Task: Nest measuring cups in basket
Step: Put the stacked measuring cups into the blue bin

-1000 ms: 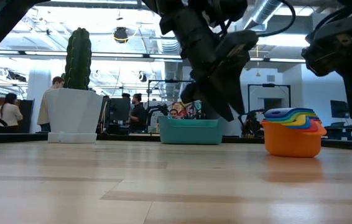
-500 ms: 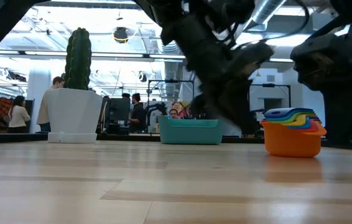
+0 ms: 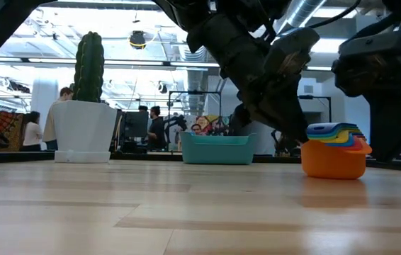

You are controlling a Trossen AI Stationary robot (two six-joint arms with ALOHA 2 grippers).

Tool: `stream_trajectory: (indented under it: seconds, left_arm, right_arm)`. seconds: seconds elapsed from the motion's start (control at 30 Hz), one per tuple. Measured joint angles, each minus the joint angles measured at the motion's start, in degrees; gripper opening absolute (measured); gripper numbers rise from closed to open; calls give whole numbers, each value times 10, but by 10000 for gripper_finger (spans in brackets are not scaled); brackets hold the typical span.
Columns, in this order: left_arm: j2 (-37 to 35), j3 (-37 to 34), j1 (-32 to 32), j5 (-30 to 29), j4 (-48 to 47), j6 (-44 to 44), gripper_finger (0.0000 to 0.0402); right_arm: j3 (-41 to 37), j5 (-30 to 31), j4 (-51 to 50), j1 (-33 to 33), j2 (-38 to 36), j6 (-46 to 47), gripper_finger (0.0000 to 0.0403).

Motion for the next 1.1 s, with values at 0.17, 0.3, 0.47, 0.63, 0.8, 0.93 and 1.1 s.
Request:
stream_trajectory:
  seconds: [0.17,0.3,0.47,0.63,0.8,0.93,1.1]
  left_arm:
    - [0,0,1,17,8,13,0]
    - [0,0,0,24,10,18,0]
    - [0,0,0,40,11,18,0]
    - [0,0,1,47,13,22,0]
    - [0,0,0,64,42,25,0]
    - [0,0,0,59,43,22,0]
    - [0,0,4,55,27,21,0]
  right_arm:
    - [0,-1,4,-12,0,-74,97]
    - [0,-4,7,-22,0,-121,97]
    - [0,-5,22,-29,0,-162,97]
    - [0,-5,22,-32,0,-175,97]
    - [0,-6,21,-32,0,-198,97]
    - [0,-6,19,-32,0,-198,97]
    - [0,-5,15,-31,-1,-188,97]
